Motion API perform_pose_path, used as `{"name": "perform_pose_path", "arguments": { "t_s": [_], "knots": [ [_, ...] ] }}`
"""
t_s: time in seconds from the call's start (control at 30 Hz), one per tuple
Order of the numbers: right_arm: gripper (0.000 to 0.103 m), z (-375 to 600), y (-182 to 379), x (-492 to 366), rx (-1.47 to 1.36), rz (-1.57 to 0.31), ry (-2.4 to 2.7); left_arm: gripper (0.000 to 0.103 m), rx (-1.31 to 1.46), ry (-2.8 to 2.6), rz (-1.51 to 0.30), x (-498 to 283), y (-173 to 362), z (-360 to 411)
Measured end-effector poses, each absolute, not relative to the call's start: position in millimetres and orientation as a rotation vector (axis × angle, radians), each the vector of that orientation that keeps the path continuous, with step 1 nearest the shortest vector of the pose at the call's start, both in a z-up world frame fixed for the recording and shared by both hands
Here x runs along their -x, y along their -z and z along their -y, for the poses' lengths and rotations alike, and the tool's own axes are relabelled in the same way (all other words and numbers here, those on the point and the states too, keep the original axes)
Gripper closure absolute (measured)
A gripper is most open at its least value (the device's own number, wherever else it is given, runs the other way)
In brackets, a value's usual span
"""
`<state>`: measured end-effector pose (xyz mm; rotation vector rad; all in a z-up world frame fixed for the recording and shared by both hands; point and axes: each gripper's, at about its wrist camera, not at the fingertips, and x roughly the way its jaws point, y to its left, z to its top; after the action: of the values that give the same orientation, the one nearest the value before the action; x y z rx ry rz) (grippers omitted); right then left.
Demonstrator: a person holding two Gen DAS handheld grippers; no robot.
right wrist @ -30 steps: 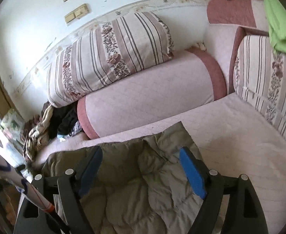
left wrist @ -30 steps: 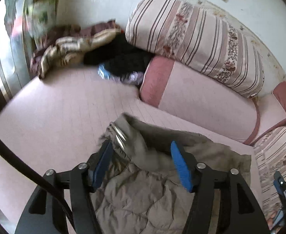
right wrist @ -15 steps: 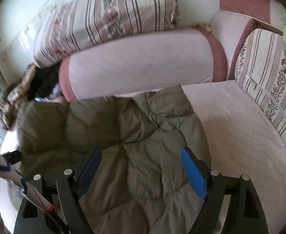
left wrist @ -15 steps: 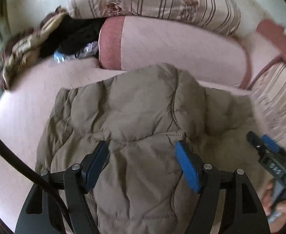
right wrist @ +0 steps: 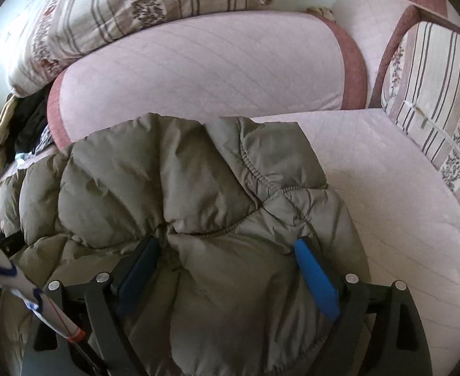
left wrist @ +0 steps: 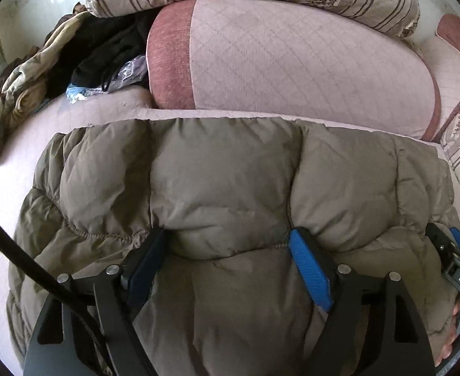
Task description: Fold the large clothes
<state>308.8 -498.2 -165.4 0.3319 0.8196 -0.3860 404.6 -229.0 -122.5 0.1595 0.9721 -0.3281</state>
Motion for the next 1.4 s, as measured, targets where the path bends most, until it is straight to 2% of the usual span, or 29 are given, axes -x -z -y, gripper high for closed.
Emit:
{"name": "perform_pose_path", "arguments": {
  "t_s": [0.37,0.6,0.77,0.9,1.03,1.13,1.27,1.4],
  "knots": [
    [0.008,499.0,172.4,-328.1,-0.322,-0.842,0.392,0.020,-0.144,0.301,-0.985,-405.9,119.5,230.1],
    [0.009,483.9,113.5,-291.1,-0.279,-0.750,0.408,0.020,-0.041,0.295,-0.985,-373.3,59.0,181.9],
    [0.009,444.4,87.4,-267.4,-0.226,-0.724,0.326,0.020,-0.041,0.237,-0.957,-335.7,38.6,138.6],
    [0.010,414.3,101.8,-269.1,-0.205,-0.758,0.287,0.020,-0.054,0.174,-0.931,-302.5,41.4,102.8],
    [0.013,398.0,141.4,-285.5,-0.196,-0.835,0.300,0.020,-0.070,0.148,-0.935,-282.7,54.1,82.2],
    [0.010,394.8,161.9,-296.5,-0.174,-0.853,0.330,0.020,-0.071,0.132,-0.945,-269.7,60.5,68.7],
    [0.010,390.5,146.5,-296.7,-0.153,-0.886,0.337,0.020,-0.055,0.107,-0.929,-251.2,61.1,50.7],
    [0.012,368.3,116.4,-279.9,-0.127,-0.814,0.286,0.020,-0.031,0.090,-0.909,-234.5,57.6,35.3]
  ]
}}
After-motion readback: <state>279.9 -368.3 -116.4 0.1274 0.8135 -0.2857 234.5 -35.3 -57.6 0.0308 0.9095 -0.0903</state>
